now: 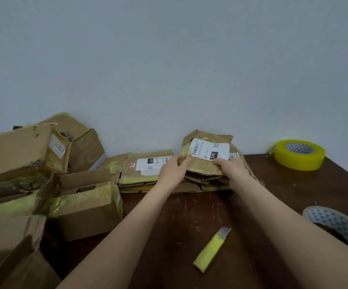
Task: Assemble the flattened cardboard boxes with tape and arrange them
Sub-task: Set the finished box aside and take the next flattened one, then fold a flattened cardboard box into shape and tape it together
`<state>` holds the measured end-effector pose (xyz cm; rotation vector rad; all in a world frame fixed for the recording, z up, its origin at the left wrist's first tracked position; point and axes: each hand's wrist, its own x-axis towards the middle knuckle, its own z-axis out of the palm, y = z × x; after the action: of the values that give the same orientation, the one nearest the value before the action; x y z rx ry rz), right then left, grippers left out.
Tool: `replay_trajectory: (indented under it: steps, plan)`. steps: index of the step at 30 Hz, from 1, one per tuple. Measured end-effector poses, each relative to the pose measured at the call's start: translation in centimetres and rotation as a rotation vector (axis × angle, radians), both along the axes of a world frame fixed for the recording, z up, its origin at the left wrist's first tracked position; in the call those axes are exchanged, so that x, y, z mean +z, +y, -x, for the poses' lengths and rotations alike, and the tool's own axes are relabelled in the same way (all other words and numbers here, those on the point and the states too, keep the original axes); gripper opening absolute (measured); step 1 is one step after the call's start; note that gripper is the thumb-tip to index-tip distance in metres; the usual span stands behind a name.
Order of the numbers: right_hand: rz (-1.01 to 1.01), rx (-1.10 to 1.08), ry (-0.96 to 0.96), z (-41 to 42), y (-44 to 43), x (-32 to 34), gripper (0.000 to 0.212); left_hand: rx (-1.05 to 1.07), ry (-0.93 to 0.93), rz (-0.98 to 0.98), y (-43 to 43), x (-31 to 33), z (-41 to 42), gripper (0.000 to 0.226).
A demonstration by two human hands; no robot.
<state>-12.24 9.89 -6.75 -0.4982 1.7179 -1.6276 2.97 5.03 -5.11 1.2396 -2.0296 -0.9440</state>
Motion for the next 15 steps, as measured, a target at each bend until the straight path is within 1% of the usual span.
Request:
replay_trajectory:
  steps: [1, 2, 5, 7, 8, 9, 12, 14, 15]
  plan:
    - [0.036, -0.019, 0.032, -0.3, 0.2, 0.3, 0.035, 0.012, 0.062, 0.003, 0.2, 0.4, -0.3, 0.059]
    - [0.080, -0.027, 0.065, -0.6, 0.6, 0.6, 0.031, 0.041, 0.121, 0.006, 0.2, 1.0, -0.6, 0.067]
    - [0.231, 0.035, 0.144, -2.2, 2.9, 2.4, 0.026, 0.136, 0.230, -0.027, 0.3, 3.3, -2.2, 0.102]
    - [0.316, 0.114, 0.181, -3.4, 4.7, 3.5, 0.026, 0.132, 0.255, -0.069, 0.8, 4.5, -3.6, 0.111]
    - [0.334, 0.146, 0.218, -4.0, 5.5, 3.8, 0.028, 0.109, 0.273, -0.088, 1.4, 4.9, -4.3, 0.111]
    - [0.339, 0.170, 0.278, -4.7, 6.3, 4.1, 0.030, 0.087, 0.302, -0.103, 2.1, 5.1, -5.1, 0.106]
    - [0.321, 0.284, 0.449, -6.4, 8.4, 4.3, 0.038, 0.070, 0.401, -0.151, 4.5, 5.0, -7.1, 0.072]
    - [0.200, 0.413, 0.600, -7.0, 9.9, 3.8, 0.044, 0.122, 0.471, -0.142, 5.7, 4.2, -8.6, 0.053]
    - [0.102, 0.468, 0.709, -7.1, 10.6, 3.3, 0.044, 0.172, 0.499, -0.121, 6.3, 3.9, -9.5, 0.049]
